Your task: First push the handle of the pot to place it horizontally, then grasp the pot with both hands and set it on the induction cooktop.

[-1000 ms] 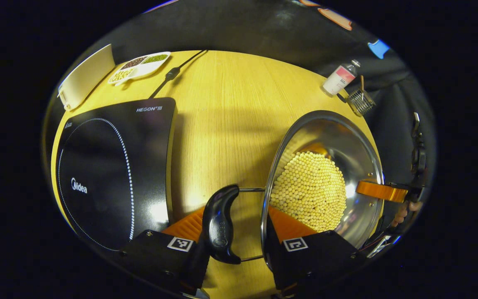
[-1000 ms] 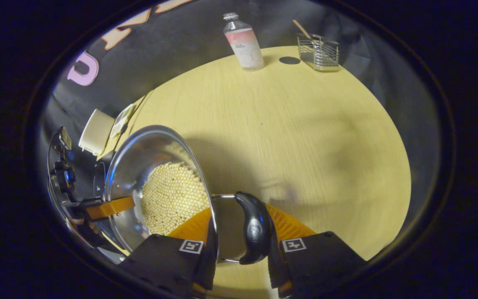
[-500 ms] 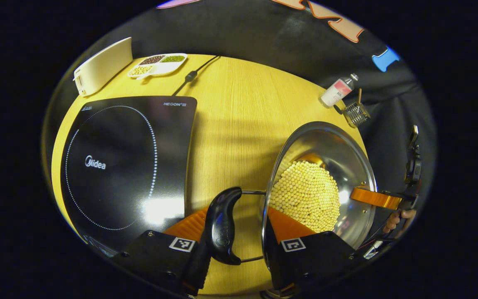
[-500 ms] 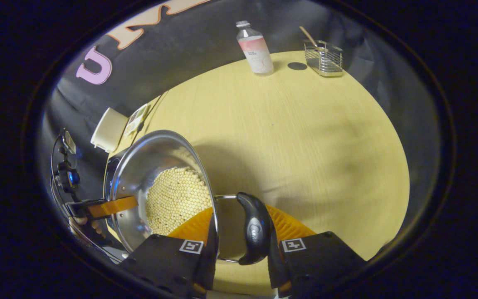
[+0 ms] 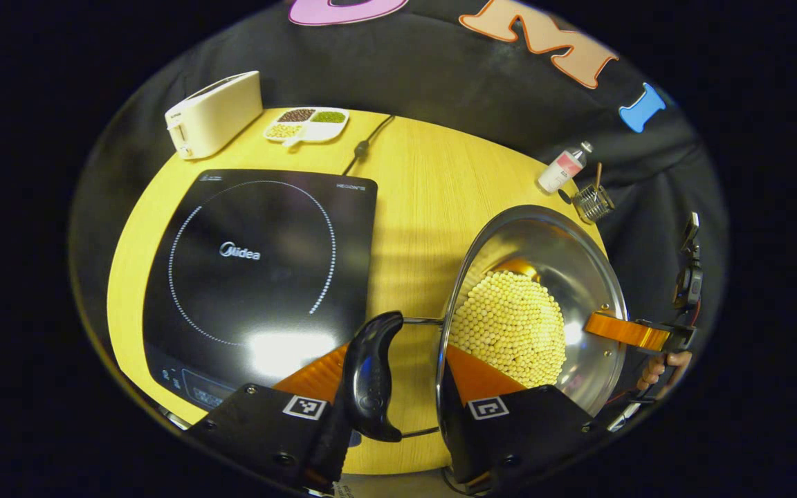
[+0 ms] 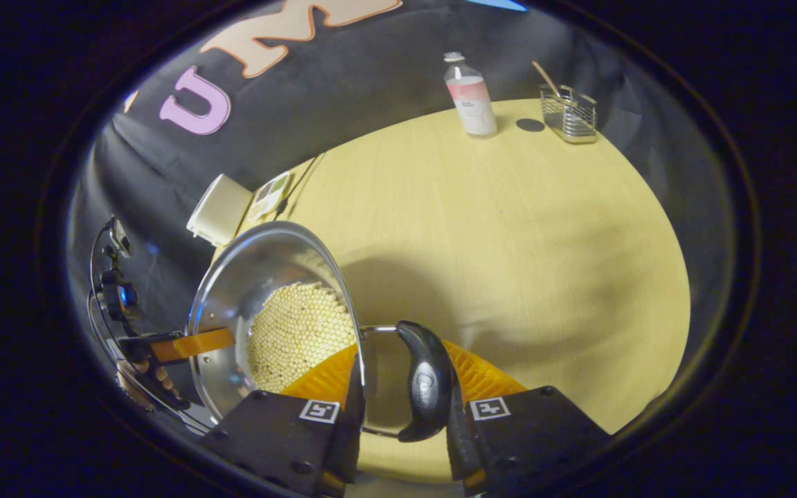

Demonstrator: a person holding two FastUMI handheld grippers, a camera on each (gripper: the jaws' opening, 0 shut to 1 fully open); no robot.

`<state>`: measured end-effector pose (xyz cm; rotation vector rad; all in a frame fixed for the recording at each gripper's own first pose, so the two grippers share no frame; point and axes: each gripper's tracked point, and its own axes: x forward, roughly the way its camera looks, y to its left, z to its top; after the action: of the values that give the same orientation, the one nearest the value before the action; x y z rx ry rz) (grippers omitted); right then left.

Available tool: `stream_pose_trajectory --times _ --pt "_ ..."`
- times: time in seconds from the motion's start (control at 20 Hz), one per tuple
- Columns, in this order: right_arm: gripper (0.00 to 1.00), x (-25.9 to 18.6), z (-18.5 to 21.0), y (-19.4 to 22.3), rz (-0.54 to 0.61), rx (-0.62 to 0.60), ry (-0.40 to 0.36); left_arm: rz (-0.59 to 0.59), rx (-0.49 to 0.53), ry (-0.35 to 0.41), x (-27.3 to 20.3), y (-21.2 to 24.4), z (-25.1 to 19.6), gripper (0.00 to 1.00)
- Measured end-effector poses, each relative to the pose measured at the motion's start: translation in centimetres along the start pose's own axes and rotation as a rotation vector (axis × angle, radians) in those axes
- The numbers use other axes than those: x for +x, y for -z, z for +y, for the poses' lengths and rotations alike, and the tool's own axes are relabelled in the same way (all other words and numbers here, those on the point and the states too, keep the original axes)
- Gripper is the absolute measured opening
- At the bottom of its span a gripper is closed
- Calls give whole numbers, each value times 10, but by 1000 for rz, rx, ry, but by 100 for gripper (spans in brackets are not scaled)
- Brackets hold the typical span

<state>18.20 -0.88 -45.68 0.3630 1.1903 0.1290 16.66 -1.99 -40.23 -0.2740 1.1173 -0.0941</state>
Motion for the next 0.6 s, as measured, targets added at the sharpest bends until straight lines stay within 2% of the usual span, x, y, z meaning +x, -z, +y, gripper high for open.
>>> stream_pose_trajectory --times 0.05,0.25,0.3,0.35,0.4,0.6 --pt "47 0 7 1 1 -4 -11 -7 -1 -13 -7 -1 6 60" --pt "47 7 40 3 1 4 -45 -33 -1 -45 -26 -10 32 60" --pt "53 8 47 5 2 4 -44 -34 0 -46 -28 -13 40 60" --pt "53 11 55 6 3 7 -41 -37 0 -45 -28 -16 47 60" --pt "46 14 63 8 1 11 -35 -37 -1 -40 -27 -19 55 60" --pt "46 36 96 12 6 29 8 -24 9 -7 -17 -30 95 61"
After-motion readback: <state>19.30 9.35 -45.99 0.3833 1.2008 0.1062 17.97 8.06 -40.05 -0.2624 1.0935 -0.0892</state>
